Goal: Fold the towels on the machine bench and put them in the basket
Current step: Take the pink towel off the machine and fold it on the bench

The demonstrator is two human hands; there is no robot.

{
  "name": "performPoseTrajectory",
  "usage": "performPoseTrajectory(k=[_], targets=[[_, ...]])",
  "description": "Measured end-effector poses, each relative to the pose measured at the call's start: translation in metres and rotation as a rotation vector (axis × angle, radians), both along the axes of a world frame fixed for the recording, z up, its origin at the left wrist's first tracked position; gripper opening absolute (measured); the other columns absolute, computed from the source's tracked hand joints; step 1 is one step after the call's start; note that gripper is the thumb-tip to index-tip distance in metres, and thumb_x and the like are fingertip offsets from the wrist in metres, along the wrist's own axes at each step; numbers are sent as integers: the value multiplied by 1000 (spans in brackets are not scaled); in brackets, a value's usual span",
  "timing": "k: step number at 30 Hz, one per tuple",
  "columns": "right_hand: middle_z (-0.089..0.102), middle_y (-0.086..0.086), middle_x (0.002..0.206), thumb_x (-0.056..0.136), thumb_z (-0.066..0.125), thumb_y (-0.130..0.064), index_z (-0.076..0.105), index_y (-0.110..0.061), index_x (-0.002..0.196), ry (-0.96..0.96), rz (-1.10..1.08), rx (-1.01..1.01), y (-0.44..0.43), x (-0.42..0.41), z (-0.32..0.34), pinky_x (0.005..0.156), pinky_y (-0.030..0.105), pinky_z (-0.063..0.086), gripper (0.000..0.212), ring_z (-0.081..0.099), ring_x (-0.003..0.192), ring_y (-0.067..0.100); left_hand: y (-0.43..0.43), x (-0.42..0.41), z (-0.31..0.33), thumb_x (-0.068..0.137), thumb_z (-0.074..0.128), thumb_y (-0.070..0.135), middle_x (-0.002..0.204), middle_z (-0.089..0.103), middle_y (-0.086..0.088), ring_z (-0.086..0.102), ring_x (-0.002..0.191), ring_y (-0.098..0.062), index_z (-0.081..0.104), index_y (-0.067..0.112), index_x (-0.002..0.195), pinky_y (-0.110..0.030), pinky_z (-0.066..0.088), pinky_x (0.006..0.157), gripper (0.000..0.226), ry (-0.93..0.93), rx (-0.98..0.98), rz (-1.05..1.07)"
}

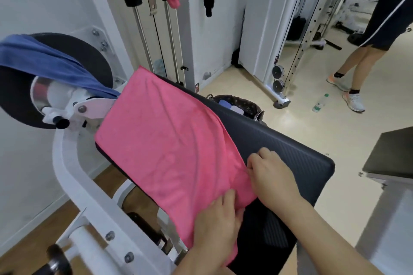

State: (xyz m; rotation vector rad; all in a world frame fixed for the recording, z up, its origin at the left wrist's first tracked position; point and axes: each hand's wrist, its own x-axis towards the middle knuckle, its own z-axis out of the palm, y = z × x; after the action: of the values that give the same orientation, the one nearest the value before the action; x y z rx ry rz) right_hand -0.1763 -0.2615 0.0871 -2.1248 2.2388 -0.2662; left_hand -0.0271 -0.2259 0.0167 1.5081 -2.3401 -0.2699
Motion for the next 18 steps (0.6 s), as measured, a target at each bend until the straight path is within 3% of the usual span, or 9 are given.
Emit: performPoseTrajectory(k=[3,5,7,10,12,15,18], targets=[[58,-3,78,92,50,-16,54,-17,81,-327,-35,86,-12,-16,22,61,35,46,11,55,71,18,-2,-7,15,71,53,49,67,60,11,58,51,-15,57,24,92,-25,37,41,33,-57,-22,46],[59,-3,71,93,53,-17,56,-16,82,-610,-52,155,-25,-30,38,57,32,44,12,54,62,15,-4,-14,23,62,65,39,67,61,8,58,52,-19,58,23,88,-29,40,45,31,-66,-27,76],[55,-2,65,93,54,-16,55,-13,81,-708,-56,168,-36,-40,45,53,28,40,12,48,56,15,-9,-20,30,56,66,30,66,59,6,57,52,-21,58,21,80,-31,39,45,27,-64,-14,140],[54,-4,71,93,54,-18,54,-16,84,-605,-69,120,-47,-54,47,56,28,37,9,48,63,15,-11,-28,39,53,60,27,62,52,4,52,51,-20,52,19,66,-32,33,48,17,-63,-27,180],[57,-4,78,93,53,-20,54,-17,89,-510,-60,92,-51,-62,52,63,31,42,5,52,72,18,-5,-31,43,56,54,27,60,50,5,50,51,-20,50,19,63,-32,35,51,11,-26,-61,153],[60,1,84,93,49,-23,52,-17,92,-308,-16,72,-51,-70,55,73,39,49,7,56,80,26,9,-32,42,61,49,27,58,50,11,49,50,-15,50,23,69,-29,34,54,9,55,-56,108],[62,4,82,94,46,-25,48,-21,95,-165,66,41,-47,-76,50,67,39,49,5,56,76,30,22,-27,38,61,56,21,60,52,14,49,49,-10,51,24,86,-23,33,53,26,76,27,68]])
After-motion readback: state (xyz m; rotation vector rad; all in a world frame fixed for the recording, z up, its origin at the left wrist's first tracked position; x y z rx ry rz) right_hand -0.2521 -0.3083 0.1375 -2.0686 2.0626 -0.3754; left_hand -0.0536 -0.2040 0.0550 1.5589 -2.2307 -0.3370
